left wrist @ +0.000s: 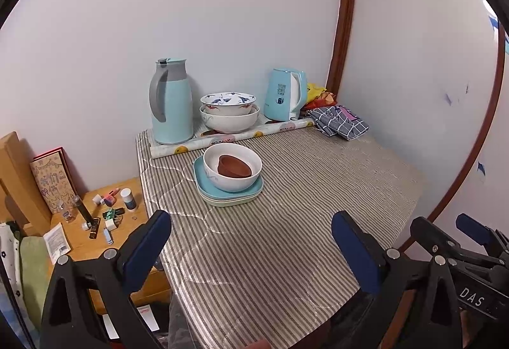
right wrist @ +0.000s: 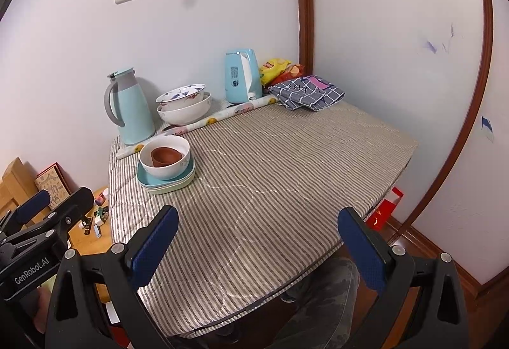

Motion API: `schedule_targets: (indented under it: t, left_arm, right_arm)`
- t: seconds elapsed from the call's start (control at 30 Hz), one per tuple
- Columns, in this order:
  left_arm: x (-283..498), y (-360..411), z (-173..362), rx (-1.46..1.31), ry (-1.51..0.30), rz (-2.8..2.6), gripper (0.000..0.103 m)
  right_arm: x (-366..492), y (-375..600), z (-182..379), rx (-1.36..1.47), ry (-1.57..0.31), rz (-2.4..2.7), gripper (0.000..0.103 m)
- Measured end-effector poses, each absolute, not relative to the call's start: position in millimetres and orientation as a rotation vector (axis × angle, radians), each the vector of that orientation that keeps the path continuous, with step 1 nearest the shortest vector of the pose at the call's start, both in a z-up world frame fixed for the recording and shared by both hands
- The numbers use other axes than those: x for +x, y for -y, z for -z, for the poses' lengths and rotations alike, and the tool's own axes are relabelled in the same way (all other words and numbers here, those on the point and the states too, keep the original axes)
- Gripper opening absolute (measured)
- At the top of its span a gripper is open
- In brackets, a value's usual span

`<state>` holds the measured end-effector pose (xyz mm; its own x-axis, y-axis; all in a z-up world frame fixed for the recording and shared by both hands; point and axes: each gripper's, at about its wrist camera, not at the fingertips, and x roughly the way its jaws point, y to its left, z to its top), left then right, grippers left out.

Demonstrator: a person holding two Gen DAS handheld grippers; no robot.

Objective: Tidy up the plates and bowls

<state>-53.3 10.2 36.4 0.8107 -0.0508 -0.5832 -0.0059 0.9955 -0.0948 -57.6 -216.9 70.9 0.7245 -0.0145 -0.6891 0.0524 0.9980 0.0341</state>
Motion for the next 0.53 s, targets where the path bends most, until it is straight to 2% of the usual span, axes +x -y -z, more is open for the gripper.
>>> schedule_targets:
  t: [0.53]
  left_arm:
    - [-56.4, -12.7, -34.8, -0.092, -0.609, 0.009, 0.102]
  right_arm:
    - [-57.8, 217.8, -69.8, 0.05, -0.76, 0.037, 0.099]
